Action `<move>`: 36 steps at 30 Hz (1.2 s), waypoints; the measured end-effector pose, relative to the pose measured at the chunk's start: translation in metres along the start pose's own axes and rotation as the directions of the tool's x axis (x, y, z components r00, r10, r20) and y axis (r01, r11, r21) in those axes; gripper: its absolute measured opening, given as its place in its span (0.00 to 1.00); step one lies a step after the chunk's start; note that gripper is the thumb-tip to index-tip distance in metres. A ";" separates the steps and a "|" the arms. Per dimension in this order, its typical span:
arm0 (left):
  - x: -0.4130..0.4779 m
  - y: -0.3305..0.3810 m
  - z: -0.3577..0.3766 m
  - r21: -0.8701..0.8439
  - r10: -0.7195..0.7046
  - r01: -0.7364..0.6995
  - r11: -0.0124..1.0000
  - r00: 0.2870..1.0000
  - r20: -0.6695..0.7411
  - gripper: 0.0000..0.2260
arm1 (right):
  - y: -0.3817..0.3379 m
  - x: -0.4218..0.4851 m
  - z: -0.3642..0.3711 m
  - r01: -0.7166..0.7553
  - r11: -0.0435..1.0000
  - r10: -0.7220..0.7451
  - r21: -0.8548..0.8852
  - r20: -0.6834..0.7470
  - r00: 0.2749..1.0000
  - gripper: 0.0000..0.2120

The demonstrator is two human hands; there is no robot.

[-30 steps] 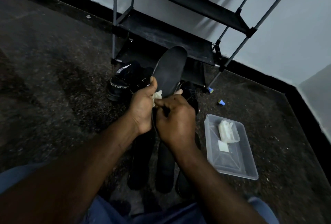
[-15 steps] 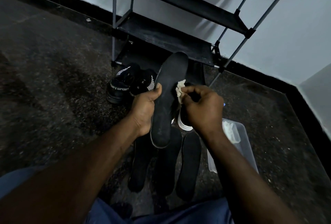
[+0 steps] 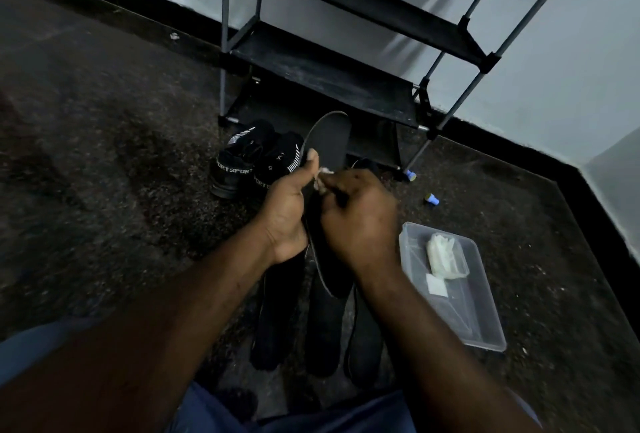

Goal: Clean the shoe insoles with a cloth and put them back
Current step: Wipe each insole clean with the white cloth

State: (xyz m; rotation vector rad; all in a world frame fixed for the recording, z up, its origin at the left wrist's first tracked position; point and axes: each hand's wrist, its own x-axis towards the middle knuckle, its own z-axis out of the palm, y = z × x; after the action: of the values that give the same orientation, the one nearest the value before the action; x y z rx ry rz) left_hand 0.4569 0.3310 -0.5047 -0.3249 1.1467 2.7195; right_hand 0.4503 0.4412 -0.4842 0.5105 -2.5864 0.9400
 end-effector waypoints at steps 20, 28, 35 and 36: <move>0.002 0.001 -0.005 -0.097 -0.015 0.012 0.995 0.999 -0.031 0.40 | -0.011 -0.024 0.014 0.058 0.994 -0.057 0.091 -0.012 0.998 0.12; 0.000 -0.005 0.000 -0.097 -0.011 0.013 0.995 1.000 0.023 0.36 | 0.014 0.007 0.001 -0.062 0.994 0.054 -0.093 -0.081 0.995 0.09; 0.007 -0.002 -0.008 -0.076 -0.008 0.006 0.997 1.000 -0.028 0.41 | -0.014 -0.022 0.018 0.017 0.987 -0.011 0.163 -0.038 0.999 0.09; 0.007 -0.001 -0.009 -0.083 -0.008 0.005 0.997 0.999 -0.040 0.41 | -0.013 -0.025 0.019 0.059 0.987 -0.054 0.152 -0.035 0.998 0.09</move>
State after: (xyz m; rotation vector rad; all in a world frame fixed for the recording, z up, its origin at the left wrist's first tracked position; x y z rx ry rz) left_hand 0.4514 0.3257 -0.5133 -0.3961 1.0422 2.7722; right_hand 0.4743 0.4241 -0.5017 0.6016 -2.4709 1.1238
